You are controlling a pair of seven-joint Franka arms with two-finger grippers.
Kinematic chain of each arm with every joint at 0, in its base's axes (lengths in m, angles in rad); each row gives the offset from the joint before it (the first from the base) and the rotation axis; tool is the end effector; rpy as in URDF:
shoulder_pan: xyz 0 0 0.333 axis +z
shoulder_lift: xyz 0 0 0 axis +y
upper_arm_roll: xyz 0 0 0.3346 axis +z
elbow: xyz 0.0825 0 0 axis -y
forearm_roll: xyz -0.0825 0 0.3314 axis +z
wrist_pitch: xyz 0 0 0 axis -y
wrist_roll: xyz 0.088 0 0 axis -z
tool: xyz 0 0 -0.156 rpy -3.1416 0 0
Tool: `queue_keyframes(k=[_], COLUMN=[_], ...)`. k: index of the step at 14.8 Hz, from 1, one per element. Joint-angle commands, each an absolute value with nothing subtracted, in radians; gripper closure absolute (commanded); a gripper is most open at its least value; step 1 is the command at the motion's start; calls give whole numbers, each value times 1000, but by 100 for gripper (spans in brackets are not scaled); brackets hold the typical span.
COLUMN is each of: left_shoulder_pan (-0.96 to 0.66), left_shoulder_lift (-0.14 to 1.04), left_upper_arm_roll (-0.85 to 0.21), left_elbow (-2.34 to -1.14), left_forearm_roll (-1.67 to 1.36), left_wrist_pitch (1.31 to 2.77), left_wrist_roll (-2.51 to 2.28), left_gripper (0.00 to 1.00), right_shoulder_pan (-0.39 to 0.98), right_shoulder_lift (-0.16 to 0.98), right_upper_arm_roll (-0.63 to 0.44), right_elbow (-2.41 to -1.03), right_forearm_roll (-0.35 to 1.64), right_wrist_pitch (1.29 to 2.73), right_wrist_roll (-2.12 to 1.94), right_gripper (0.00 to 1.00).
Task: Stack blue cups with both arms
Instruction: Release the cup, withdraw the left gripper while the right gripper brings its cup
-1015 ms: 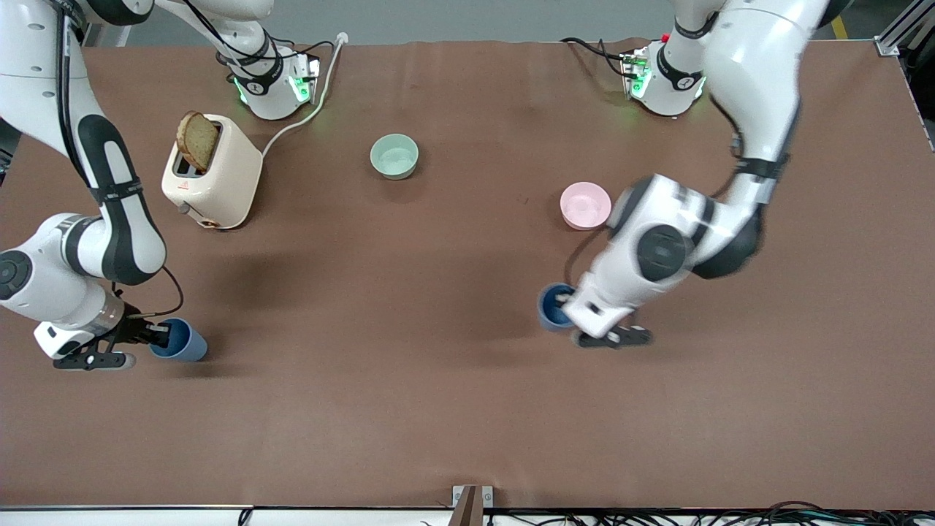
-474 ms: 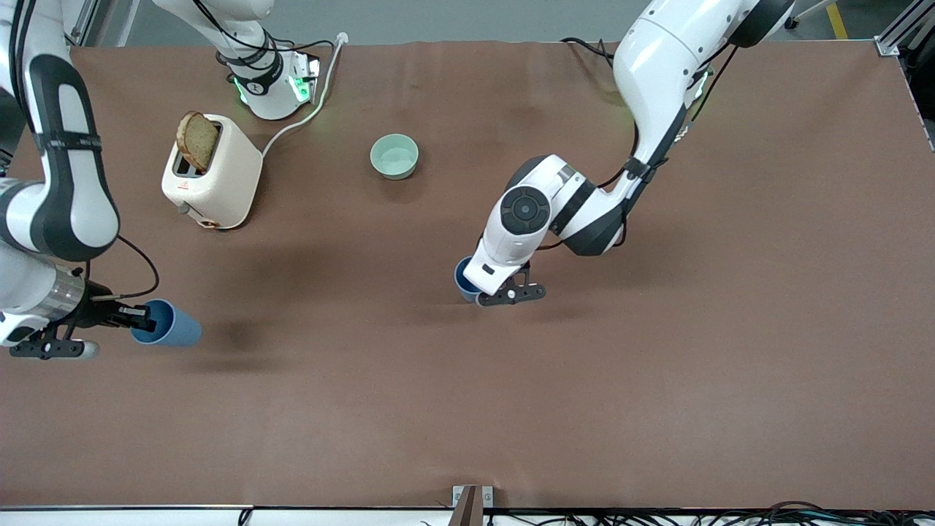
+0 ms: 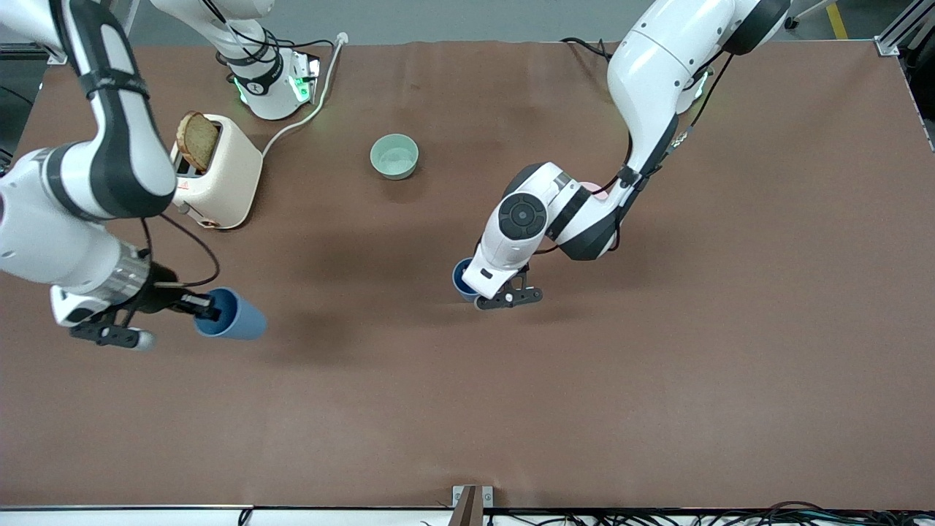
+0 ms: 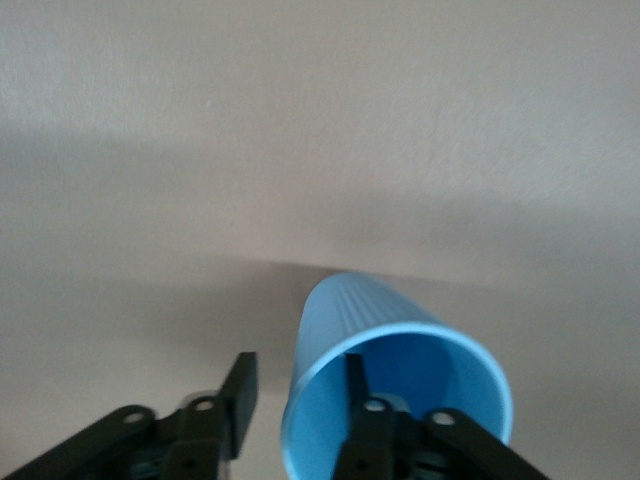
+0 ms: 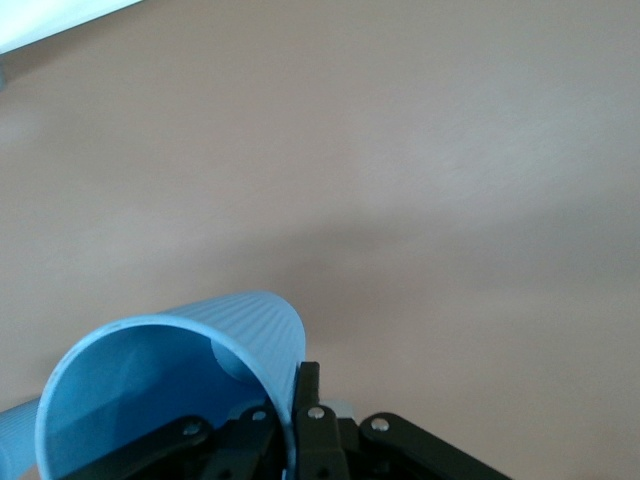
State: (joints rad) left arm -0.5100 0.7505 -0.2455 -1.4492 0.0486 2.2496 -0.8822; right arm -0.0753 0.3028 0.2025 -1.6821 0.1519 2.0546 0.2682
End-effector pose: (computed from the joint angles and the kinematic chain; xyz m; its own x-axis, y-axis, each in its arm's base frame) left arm 0.5344 -0.4554 0.2531 0.9852 0.1626 -0.0540 0.1685 -0.9767 0.1333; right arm 0.6083 0.0815 0.4258 0.9760 -0.2175 0.0114 -0.2104 -0.9551 -0.2084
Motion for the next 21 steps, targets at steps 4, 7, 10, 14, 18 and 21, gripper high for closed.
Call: queue_keyframes(k=[4, 7, 10, 14, 18, 21], left_shoulder_pan=[-381, -281, -180, -51, 21, -23], left_shoulder_lift=[539, 415, 286, 169, 56, -17], left_upper_arm_roll=[-218, -219, -219, -227, -207, -102], left_elbow=[-1411, -1408, -1405, -1410, -1433, -1508], left_forearm_roll=[115, 143, 132, 109, 12, 6], left_wrist_pitch=[2107, 1956, 1846, 1695, 1599, 1556], left_wrist_roll=[-871, -732, -579, -347, -175, -76], left_gripper=[0, 0, 0, 0, 0, 0], right_shoulder_pan=[-43, -3, 102, 211, 278, 301], right_shoulder_lift=[258, 271, 330, 525, 623, 624], right_upper_arm_roll=[432, 546, 555, 555, 554, 554], right_elbow=[-1701, -1678, -1639, -1493, -1428, -1428], right_forearm_roll=[10, -93, -113, -260, -348, -344], right_wrist_pitch=[2037, 2040, 2040, 2051, 2052, 2052], right_wrist_roll=[670, 883, 1033, 1187, 1275, 1284], right_gripper=[99, 99, 99, 99, 99, 99])
